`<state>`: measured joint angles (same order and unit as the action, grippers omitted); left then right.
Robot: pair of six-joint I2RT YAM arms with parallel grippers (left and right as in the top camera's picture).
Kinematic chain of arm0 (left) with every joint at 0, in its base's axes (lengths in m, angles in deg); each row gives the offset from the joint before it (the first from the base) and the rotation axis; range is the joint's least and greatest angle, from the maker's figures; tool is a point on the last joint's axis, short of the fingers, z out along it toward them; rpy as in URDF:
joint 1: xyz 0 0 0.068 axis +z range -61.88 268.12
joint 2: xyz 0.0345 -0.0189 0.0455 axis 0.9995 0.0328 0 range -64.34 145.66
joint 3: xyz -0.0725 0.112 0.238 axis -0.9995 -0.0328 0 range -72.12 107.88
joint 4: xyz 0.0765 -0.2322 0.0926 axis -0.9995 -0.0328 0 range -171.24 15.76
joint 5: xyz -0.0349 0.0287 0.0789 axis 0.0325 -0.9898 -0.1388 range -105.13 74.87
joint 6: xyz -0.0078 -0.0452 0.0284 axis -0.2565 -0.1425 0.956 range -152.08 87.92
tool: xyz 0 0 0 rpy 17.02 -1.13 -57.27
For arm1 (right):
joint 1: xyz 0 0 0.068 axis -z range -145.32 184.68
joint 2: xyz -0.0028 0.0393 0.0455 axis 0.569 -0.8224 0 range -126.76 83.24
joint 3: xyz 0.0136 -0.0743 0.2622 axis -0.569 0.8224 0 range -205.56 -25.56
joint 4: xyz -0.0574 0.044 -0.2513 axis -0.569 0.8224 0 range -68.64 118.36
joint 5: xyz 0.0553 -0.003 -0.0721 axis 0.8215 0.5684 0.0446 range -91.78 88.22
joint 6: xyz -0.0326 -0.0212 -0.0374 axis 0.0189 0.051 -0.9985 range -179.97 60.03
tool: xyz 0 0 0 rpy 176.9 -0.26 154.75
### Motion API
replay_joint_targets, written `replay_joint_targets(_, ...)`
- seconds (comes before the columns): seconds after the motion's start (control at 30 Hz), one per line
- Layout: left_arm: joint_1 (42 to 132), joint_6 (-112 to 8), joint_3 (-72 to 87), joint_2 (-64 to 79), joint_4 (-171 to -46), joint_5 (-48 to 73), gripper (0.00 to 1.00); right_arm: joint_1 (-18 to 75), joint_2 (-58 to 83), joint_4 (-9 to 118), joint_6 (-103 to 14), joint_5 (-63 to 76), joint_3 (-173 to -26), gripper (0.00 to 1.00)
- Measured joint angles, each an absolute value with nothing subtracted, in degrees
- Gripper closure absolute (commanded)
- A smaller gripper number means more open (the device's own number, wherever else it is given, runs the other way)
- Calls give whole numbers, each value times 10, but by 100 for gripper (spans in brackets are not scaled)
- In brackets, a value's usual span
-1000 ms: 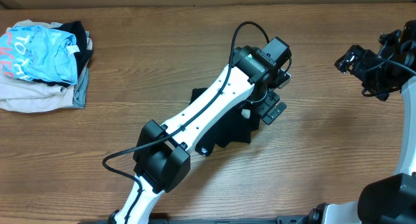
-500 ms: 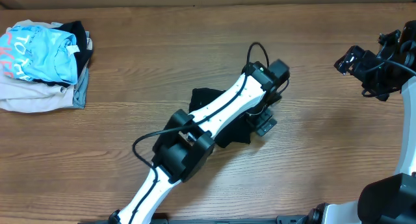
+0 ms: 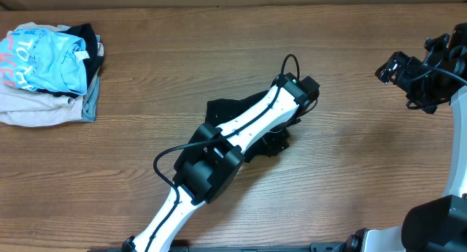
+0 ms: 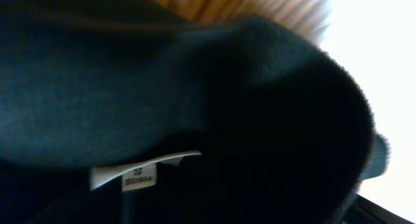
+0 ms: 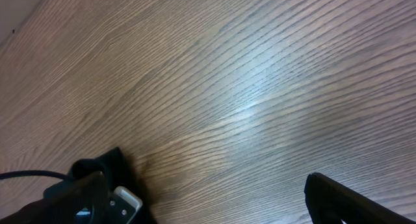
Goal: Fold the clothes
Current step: 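Grasp the folded black shirt with the left gripper and lift it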
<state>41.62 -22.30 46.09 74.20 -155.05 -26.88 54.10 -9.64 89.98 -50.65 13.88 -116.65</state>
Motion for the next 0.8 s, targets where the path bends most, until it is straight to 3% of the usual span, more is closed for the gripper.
replay_joint_targets(0.57, 461, -164, 426, 742, -1554, -307, 3, 541, -96, 900, -508, 139, -1167, 0)
replay_joint_targets(0.6, 457, -163, 426, 742, -1555, -301, 5, 541, -96, 900, -508, 139, -1167, 0)
replay_joint_targets(0.73, 438, -154, 426, 742, -1559, -259, 32, 541, -96, 900, -508, 139, -1167, 0)
replay_joint_targets(0.8, 436, -152, 426, 742, -1559, -240, 39, 541, -96, 899, -508, 139, -1167, 0)
